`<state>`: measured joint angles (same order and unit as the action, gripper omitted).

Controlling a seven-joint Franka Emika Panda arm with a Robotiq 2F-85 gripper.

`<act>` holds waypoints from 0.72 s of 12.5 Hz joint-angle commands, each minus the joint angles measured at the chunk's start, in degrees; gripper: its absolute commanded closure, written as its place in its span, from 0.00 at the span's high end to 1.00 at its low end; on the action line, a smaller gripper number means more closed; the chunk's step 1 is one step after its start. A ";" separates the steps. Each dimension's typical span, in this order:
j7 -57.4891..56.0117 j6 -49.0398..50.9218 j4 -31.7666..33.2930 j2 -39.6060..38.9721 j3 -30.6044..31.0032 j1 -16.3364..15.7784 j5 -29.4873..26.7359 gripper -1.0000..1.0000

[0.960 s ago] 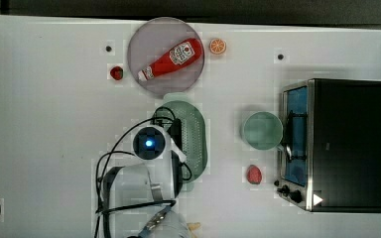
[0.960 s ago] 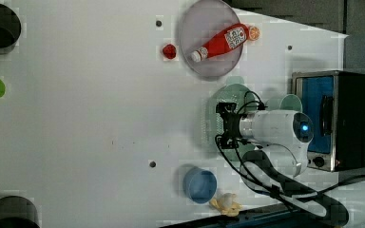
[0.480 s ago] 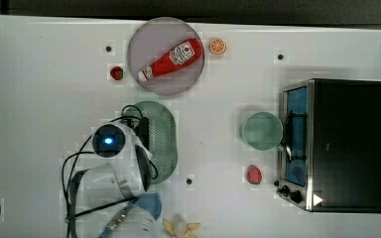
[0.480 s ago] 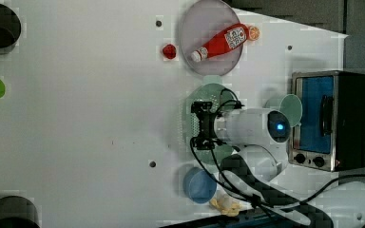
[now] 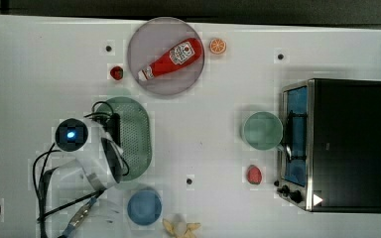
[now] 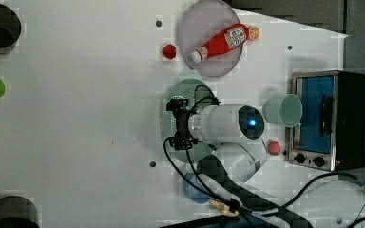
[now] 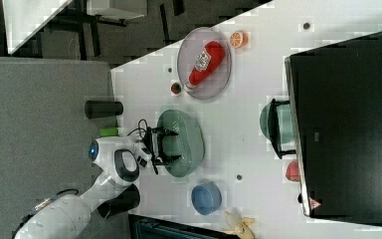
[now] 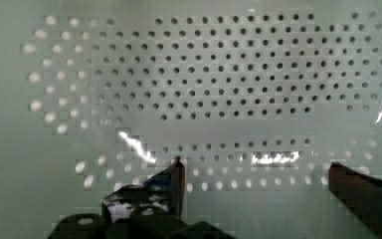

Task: Drag strainer right to left.

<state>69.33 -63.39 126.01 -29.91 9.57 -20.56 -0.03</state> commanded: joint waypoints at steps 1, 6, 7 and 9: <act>6.05 0.68 -2.76 -1.03 0.14 -3.75 -0.83 1.00; 6.43 0.68 -7.65 -4.10 0.15 -7.37 -4.59 1.00; 6.56 0.67 -8.64 -4.69 0.15 -7.95 -5.36 1.00; 6.61 0.59 -10.37 -5.78 0.15 -9.00 -6.66 1.00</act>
<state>72.51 -62.67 116.38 -34.44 10.09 -28.59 -4.05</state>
